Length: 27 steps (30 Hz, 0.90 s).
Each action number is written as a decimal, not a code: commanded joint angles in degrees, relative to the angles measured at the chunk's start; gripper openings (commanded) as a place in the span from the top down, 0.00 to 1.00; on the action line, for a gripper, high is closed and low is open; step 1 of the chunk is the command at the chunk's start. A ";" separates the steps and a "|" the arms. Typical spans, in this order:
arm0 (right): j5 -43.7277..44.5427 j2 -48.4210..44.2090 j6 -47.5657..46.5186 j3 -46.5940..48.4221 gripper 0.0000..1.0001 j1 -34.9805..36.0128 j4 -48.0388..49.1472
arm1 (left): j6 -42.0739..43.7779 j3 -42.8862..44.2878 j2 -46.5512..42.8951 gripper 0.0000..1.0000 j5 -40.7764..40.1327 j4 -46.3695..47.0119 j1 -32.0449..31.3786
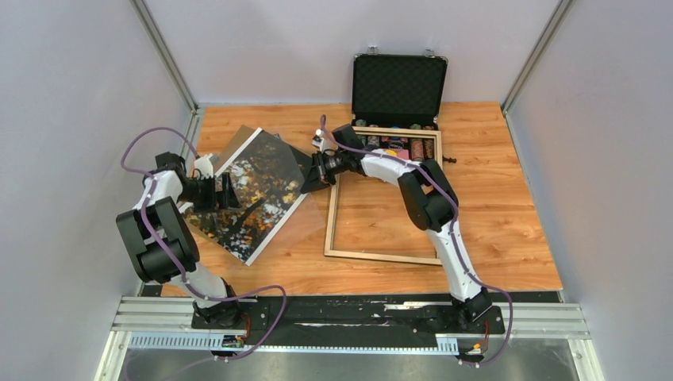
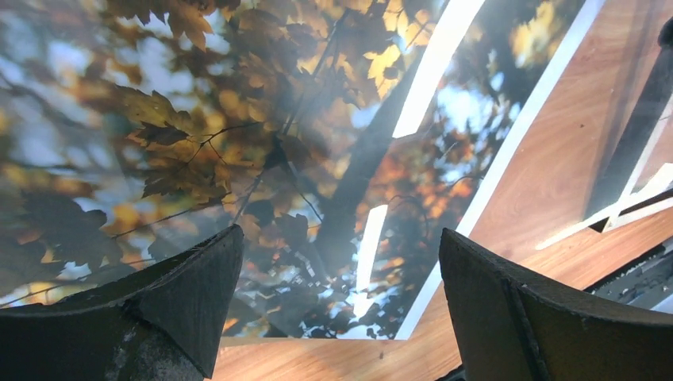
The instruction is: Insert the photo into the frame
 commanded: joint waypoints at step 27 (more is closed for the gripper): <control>5.65 -29.96 3.24 -25.00 1.00 -10.64 17.57 | -12.95 6.64 3.13 0.00 8.47 4.20 -2.46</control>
